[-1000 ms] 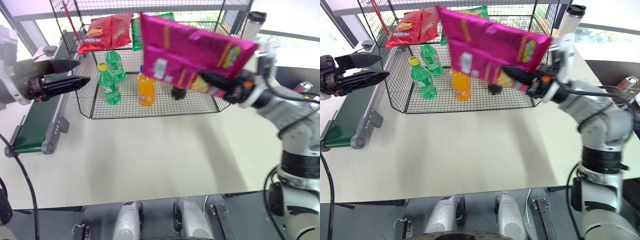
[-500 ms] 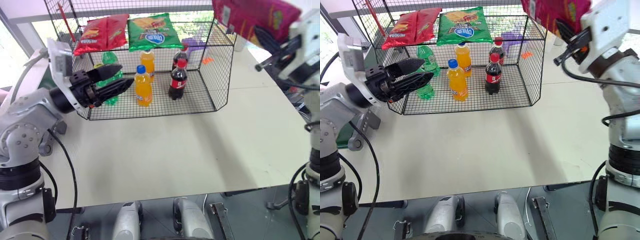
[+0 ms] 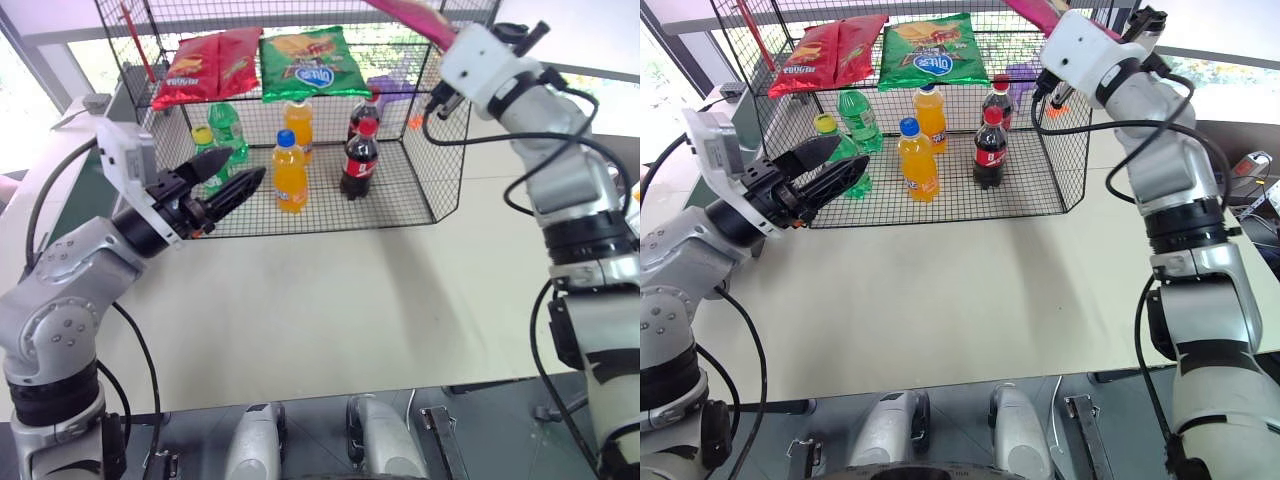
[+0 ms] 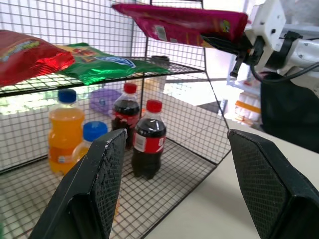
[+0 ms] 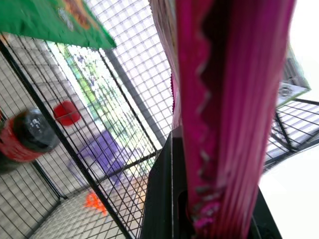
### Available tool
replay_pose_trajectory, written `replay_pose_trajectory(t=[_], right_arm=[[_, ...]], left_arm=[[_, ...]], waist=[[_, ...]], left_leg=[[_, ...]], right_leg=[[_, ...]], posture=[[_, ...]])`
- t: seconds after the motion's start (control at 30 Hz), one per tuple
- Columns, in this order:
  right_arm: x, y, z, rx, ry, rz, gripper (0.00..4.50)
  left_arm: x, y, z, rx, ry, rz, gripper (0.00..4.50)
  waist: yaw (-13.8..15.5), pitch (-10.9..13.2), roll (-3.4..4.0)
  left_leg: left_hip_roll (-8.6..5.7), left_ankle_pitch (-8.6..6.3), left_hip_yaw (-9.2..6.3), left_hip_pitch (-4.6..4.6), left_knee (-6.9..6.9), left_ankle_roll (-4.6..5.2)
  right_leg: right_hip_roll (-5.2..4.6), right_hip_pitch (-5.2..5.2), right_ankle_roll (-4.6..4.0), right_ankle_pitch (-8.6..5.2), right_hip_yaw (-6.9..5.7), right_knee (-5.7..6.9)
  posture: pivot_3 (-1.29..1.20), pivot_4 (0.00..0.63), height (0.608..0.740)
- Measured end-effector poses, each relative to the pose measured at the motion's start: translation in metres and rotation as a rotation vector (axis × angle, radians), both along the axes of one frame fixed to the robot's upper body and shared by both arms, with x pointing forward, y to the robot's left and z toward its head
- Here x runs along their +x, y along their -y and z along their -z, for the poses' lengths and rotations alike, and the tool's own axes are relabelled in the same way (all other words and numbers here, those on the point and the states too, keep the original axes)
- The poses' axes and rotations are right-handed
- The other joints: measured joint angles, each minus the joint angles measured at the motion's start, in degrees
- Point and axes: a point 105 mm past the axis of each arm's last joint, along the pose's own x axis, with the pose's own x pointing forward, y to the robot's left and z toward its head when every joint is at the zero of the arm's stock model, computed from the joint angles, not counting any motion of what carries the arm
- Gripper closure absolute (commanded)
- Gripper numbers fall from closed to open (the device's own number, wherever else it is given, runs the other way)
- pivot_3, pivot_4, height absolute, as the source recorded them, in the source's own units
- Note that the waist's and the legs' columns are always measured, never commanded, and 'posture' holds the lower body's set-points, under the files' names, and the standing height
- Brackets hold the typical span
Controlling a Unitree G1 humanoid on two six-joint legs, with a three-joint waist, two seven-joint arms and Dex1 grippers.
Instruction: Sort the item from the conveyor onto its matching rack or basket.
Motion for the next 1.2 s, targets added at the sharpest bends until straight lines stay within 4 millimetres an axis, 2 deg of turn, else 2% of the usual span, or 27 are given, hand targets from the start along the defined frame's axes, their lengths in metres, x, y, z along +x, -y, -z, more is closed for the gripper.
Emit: replay_pose_trajectory(t=[0.27,0.3,0.37,0.5,0.57,0.67,1.0,1.2], right_arm=[[0.027,-0.007,0.004,0.016,-0.112,0.043,4.5],[0.029,-0.009,0.003,0.022,-0.123,0.04,3.79],[0.03,-0.01,0.002,0.029,-0.138,0.026,3.14],[0.032,-0.01,0.008,0.061,-0.229,-0.008,1.08],[0.031,-0.01,0.003,0.094,-0.248,-0.031,0.14],[0.029,-0.012,-0.001,0.115,-0.309,-0.069,0.06],[0.018,-0.014,0.006,0.163,-0.522,-0.218,0.06],[0.017,-0.022,0.028,0.187,-0.61,-0.276,0.06]], left_arm=[[-0.001,0.0,0.007,-0.008,-0.005,-0.03,1.13],[0.0,0.0,0.007,-0.01,-0.004,-0.035,1.11],[0.0,0.0,0.007,-0.015,-0.001,-0.04,1.11],[0.0,-0.001,0.011,-0.023,-0.007,-0.048,1.11],[0.0,-0.002,0.012,-0.023,-0.007,-0.05,1.11],[0.0,-0.002,0.011,-0.025,0.001,-0.054,1.11],[0.0,-0.005,0.014,-0.023,0.008,-0.068,1.11],[0.0,-0.001,0.019,-0.017,-0.011,-0.056,1.11]], waist=[[0.1,0.0,0.0],[0.1,0.0,0.0],[0.0,0.0,0.0],[-0.1,0.0,0.01],[-0.1,0.0,0.01],[-0.1,0.0,0.01],[-0.1,0.0,0.01],[-0.1,0.0,0.03]], left_leg=[[0.0,0.0,0.0,-0.01,-0.02,0.0],[0.0,0.0,0.0,-0.01,-0.02,0.0],[0.0,0.0,-0.01,-0.01,-0.02,0.0],[0.0,0.0,0.0,0.0,-0.04,0.0],[0.0,0.0,0.0,0.01,-0.04,0.0],[0.0,0.0,0.0,0.01,-0.05,0.0],[0.01,0.0,0.0,0.03,-0.05,0.0],[0.01,0.0,0.0,0.01,-0.06,0.0]], right_leg=[[-0.01,0.01,0.0,0.0,0.0,-0.01],[0.0,0.01,0.0,0.0,0.0,-0.01],[0.0,0.01,0.0,0.0,0.0,0.0],[0.0,0.01,0.01,0.0,0.0,-0.01],[0.0,0.01,0.01,0.0,0.0,0.0],[0.0,0.01,0.01,0.0,0.0,0.0],[0.0,0.02,0.01,0.0,-0.01,0.0],[0.0,0.0,0.01,0.01,-0.01,0.0]], posture=[[0.0,0.15,0.74],[0.0,0.15,0.74],[0.0,0.15,0.74],[0.0,0.15,0.74],[0.0,0.15,0.74],[0.0,0.15,0.74],[0.0,0.15,0.74],[0.0,0.15,0.74]])
